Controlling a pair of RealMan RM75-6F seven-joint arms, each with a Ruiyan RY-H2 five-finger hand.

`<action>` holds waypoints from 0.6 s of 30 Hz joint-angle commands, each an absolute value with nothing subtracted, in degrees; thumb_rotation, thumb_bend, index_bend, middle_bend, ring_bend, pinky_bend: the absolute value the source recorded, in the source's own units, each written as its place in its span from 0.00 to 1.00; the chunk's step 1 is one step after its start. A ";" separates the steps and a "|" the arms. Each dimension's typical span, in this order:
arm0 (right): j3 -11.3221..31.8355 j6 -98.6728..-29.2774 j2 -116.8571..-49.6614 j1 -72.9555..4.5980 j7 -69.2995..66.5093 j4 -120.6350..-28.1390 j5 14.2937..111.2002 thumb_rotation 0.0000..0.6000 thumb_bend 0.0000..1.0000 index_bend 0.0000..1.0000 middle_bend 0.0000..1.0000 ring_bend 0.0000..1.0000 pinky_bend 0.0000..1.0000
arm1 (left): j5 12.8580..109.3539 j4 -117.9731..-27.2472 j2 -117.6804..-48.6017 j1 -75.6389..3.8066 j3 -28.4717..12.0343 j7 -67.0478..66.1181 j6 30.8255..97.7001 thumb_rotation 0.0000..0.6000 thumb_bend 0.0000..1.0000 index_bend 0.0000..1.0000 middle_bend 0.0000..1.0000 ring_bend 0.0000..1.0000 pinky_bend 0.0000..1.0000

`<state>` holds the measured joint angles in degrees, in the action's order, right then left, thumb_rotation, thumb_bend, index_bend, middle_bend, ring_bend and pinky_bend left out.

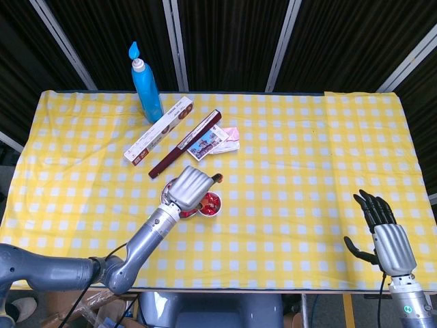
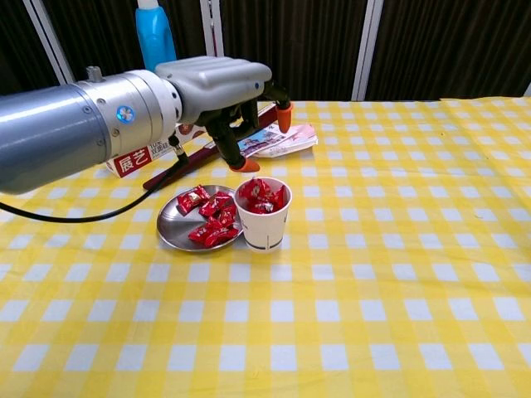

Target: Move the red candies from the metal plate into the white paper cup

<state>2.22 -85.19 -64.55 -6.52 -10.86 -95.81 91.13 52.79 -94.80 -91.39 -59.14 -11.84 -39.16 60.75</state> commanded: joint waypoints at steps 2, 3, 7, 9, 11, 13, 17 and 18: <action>2.20 -85.12 -64.61 -6.55 -10.70 -95.81 91.14 1.00 0.39 0.00 0.00 0.00 0.00 | 52.67 -95.18 -89.50 -58.13 -11.75 -38.38 60.83 1.00 0.27 0.33 0.85 0.94 0.99; 2.19 -85.08 -64.63 -6.55 -10.67 -95.81 91.12 1.00 0.39 0.00 0.00 0.00 0.00 | 52.51 -95.20 -89.17 -57.94 -11.60 -38.21 60.68 1.00 0.27 0.32 0.85 0.94 0.99; 2.20 -85.03 -64.65 -6.55 -10.60 -95.78 91.01 1.00 0.39 0.00 0.00 0.00 0.00 | 52.47 -94.86 -88.46 -57.27 -11.16 -37.62 60.65 1.00 0.27 0.32 0.85 0.93 0.99; 2.19 -84.97 -64.64 -6.54 -10.64 -95.81 90.93 1.00 0.39 0.00 0.00 0.00 0.00 | 52.32 -94.59 -88.16 -56.89 -10.91 -37.49 60.81 1.00 0.27 0.32 0.85 0.93 0.99; 2.23 -84.92 -64.61 -6.56 -10.67 -95.83 90.84 1.00 0.39 0.00 0.00 0.00 0.00 | 51.88 -94.33 -87.64 -56.38 -10.28 -37.75 60.82 1.00 0.27 0.33 0.86 0.93 0.99; 2.24 -84.91 -64.60 -6.59 -10.65 -95.83 90.88 1.00 0.39 0.00 0.00 0.00 0.00 | 50.74 -94.07 -87.04 -55.97 -9.46 -38.91 60.79 1.00 0.27 0.36 0.87 0.93 0.99; 2.15 -84.74 -64.64 -6.65 -10.49 -95.81 90.96 1.00 0.39 0.00 0.00 0.00 0.00 | 46.88 -93.07 -86.50 -55.53 -8.09 -41.56 60.14 1.00 0.27 0.38 0.88 0.94 0.99; 2.15 -84.76 -64.65 -6.65 -10.44 -95.81 90.97 1.00 0.39 0.00 0.00 0.00 0.00 | 46.17 -92.80 -86.54 -55.54 -7.81 -42.01 59.83 1.00 0.27 0.38 0.88 0.94 0.99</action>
<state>2.15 -84.77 -64.65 -6.65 -10.44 -95.81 90.97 47.65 -93.44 -86.78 -55.77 -8.58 -40.86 60.38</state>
